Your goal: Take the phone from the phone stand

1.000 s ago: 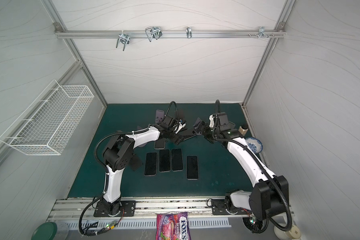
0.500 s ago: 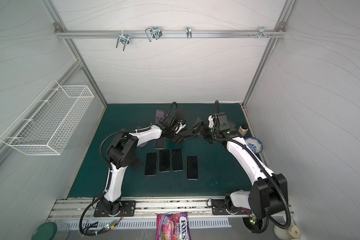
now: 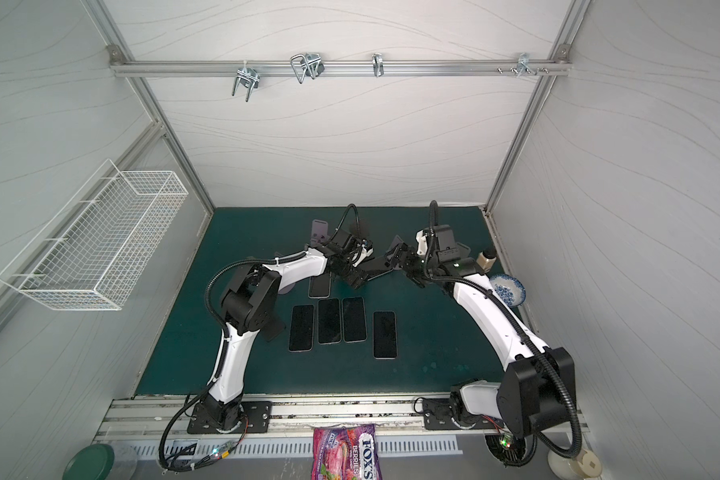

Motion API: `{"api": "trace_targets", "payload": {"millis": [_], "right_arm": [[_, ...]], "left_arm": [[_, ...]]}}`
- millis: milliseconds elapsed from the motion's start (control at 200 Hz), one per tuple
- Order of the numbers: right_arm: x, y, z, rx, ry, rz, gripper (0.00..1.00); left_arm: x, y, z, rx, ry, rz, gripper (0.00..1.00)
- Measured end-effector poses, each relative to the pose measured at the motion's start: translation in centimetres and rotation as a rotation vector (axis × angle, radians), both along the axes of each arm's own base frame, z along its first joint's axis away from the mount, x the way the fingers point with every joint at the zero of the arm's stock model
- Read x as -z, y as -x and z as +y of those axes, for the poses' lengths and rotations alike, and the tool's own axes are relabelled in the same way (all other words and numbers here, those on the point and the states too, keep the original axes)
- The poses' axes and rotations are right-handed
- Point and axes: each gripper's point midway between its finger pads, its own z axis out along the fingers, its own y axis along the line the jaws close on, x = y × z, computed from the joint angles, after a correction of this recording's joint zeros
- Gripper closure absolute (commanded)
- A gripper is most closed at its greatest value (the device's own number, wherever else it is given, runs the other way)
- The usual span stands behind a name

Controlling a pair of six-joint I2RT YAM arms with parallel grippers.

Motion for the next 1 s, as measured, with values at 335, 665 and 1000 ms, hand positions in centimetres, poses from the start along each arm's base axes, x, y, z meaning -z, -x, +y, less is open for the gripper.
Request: {"api": "trace_targets", "payload": {"millis": [335,665,1000], "right_arm": [[0.8,0.3,-0.1,0.008,-0.003,0.024,0.11],[0.8,0.3,0.0,0.008,-0.004,0.024,0.11],[0.7,0.4,0.2,0.009,-0.018,0.036,0.11]], "left_arm": [[0.0,-0.2,-0.3,-0.002,-0.001,0.005,0.20],[0.0,0.1,-0.7,0.005,-0.034,-0.015,0.26],[-0.4,1.4,0.0,-0.042,-0.022,-0.003,0.28]]}}
